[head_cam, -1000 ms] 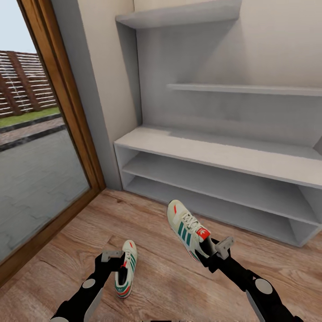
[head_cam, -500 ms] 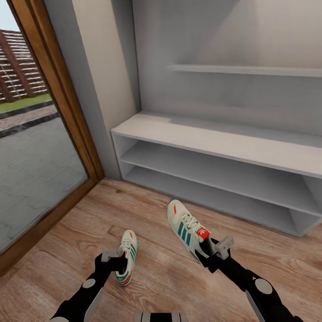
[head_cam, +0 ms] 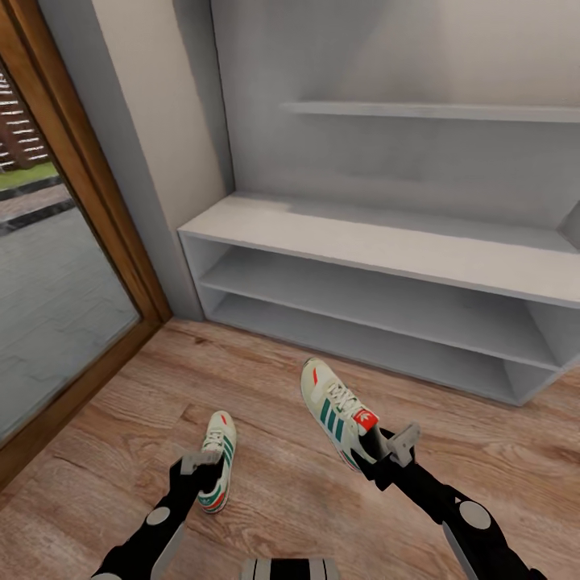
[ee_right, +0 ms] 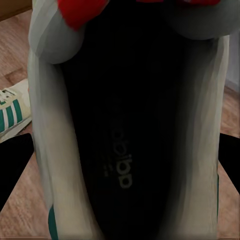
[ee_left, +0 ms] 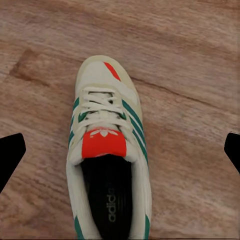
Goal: Pick up the two gym shoes and the two sandals from the corridor floor and place them onto the hallstand (shoe rack) in the corridor, making sure they are on the rack and not on the floor. Arrange them so the two gym shoes are next to each other and the two sandals are next to each other.
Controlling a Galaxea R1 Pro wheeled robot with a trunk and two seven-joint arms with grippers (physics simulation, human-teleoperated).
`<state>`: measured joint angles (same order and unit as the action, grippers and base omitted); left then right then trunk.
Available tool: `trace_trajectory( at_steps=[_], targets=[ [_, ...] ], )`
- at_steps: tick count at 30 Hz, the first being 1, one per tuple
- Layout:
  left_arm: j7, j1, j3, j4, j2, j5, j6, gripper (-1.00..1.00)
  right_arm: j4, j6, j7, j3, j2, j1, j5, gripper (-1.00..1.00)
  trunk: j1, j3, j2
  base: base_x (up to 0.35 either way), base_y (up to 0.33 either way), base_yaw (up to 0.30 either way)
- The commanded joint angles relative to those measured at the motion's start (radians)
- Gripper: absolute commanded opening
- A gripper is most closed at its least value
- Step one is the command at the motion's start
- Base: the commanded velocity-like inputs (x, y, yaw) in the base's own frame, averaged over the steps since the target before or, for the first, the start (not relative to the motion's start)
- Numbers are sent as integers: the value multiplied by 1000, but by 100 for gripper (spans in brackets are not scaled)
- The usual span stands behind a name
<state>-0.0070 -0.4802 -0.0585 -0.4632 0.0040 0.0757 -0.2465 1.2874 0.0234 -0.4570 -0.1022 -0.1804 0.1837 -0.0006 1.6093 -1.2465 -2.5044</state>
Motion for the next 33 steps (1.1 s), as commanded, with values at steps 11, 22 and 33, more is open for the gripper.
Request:
trace_trajectory(
  at_steps=[11,22,33],
  targets=[
    [-1,-1,-5,32,2,41,-66,100,1,2,-2,-1,-1,0,-1,-100,5,-48,-3,0,0,-4],
    [-1,-1,-4,40,2,42,-71,100,1,1,-2,-1,-1,0,-1,-100,10,-108,-5,0,0,0],
    [-1,-1,-4,38,1,40,-71,100,1,1,-2,1,-1,0,-1,-100,15,-168,-8,0,0,0]
  ],
)
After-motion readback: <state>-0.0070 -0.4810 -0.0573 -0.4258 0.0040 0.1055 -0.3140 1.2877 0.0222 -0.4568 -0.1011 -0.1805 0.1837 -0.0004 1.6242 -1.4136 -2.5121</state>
